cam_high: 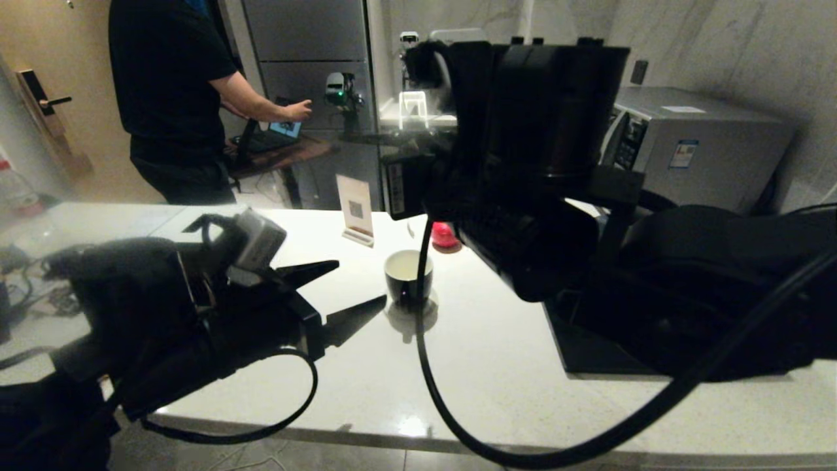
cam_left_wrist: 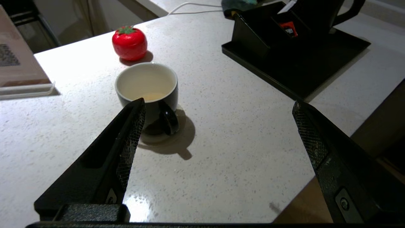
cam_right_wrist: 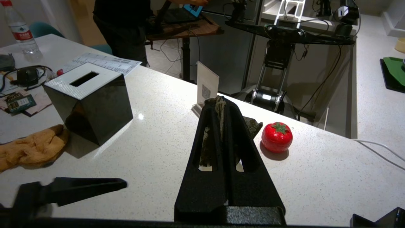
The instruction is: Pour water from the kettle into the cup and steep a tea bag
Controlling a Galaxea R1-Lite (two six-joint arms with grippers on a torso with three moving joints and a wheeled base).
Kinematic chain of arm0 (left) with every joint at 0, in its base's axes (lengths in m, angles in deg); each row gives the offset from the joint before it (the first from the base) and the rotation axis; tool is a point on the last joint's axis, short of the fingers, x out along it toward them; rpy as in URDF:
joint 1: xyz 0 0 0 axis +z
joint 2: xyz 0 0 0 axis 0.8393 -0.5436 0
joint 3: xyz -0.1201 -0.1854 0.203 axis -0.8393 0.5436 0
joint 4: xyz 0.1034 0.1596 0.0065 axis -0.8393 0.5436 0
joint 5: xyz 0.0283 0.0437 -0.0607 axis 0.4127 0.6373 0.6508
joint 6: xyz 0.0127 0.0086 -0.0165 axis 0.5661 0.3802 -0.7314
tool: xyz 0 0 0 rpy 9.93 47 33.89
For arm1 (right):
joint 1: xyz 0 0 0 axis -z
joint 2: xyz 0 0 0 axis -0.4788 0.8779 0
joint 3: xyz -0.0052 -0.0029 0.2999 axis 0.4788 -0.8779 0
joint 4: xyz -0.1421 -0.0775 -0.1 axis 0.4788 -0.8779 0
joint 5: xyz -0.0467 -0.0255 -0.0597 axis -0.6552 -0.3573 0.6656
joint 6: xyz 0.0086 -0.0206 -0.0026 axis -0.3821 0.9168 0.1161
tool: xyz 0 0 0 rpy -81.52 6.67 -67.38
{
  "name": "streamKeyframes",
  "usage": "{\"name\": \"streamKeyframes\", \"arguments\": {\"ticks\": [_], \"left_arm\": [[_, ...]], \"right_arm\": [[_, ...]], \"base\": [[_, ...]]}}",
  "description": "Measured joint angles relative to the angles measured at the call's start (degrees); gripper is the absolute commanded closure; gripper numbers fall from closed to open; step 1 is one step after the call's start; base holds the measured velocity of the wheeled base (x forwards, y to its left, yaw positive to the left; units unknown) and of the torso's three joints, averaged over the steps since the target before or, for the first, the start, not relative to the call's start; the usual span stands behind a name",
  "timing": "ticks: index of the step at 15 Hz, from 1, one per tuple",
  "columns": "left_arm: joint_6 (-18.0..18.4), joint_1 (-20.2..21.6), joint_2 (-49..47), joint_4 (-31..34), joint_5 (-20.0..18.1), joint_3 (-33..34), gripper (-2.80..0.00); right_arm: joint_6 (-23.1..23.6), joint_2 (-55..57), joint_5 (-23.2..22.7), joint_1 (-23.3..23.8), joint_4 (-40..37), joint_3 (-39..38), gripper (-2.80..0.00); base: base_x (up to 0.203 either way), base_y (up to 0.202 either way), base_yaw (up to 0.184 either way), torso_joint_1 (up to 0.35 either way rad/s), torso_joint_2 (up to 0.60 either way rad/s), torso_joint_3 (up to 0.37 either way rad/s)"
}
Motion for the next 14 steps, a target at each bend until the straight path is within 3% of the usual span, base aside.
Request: {"name": "streamKeyframes", "arguments": {"ticks": [7,14], "left_arm": [[-0.30,-0.54,-4.11,-3.57,0.08,-0.68,-2.80],[-0.74,-0.80,-7.84,-13.31,0.17,-1.78,-2.80]], "right_arm": [[-0.13,0.13,-0.06,-2.63,3.48,-4.47,0.00],[-0.15,0.16,-0.07,-4.25,5.04,-7.42,0.00]], "base": [[0.000,0.000,0.000,0.000,0.00,0.000],[0.000,0.000,0.000,0.000,0.00,0.000]]}}
